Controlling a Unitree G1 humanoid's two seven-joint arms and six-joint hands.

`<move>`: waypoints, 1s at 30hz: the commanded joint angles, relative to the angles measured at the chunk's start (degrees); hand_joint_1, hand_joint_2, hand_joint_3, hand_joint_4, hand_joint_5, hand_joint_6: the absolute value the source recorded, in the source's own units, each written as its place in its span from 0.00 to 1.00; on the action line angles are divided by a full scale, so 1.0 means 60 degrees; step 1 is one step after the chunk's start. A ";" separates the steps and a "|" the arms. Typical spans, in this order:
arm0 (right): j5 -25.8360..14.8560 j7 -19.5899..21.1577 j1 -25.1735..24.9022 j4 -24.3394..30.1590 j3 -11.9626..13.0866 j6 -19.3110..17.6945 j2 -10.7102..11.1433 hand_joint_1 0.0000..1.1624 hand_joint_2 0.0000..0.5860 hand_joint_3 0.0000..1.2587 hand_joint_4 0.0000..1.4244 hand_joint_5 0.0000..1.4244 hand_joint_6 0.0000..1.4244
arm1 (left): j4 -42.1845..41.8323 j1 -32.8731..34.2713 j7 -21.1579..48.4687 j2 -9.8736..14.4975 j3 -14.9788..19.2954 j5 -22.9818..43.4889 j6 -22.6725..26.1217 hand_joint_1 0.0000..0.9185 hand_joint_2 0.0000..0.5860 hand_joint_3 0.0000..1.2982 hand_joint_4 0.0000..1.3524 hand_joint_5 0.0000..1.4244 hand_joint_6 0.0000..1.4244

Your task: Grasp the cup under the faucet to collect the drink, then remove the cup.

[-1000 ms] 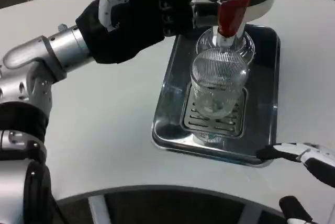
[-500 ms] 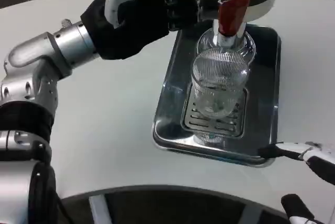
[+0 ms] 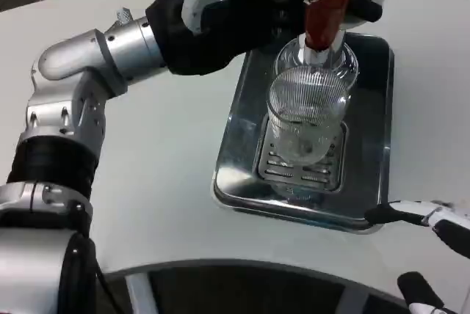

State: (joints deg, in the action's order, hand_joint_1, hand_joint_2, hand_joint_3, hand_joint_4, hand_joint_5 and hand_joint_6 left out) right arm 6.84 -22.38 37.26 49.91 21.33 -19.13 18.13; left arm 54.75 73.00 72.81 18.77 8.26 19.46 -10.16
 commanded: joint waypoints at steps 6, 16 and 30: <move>-0.0098 0.0087 0.0181 0.0027 -0.0050 -0.0076 -0.0134 0.49 0.90 0.25 0.16 0.13 0.07 | -0.0776 -0.0786 -0.0041 -0.0107 -0.0567 -0.0369 -0.0241 0.01 0.00 0.15 0.10 0.15 0.04; -0.0048 0.0104 0.0128 0.0028 -0.0141 -0.0052 -0.0167 0.49 0.90 0.25 0.16 0.13 0.07 | -0.1314 -0.1259 -0.0357 0.0082 -0.1067 -0.0544 -0.0691 0.00 0.00 0.13 0.08 0.13 0.02; 0.0022 0.0138 0.0052 0.0051 -0.0279 0.0035 -0.0198 0.49 0.90 0.25 0.16 0.14 0.07 | -0.1654 -0.1569 -0.0791 0.0283 -0.1454 -0.0827 -0.1240 0.00 0.00 0.13 0.07 0.12 0.01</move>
State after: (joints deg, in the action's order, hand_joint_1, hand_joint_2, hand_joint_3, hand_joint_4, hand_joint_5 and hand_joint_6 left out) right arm 6.90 -22.20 37.20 49.91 19.94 -19.13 17.43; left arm 44.21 66.78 67.11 19.75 1.55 17.65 -17.97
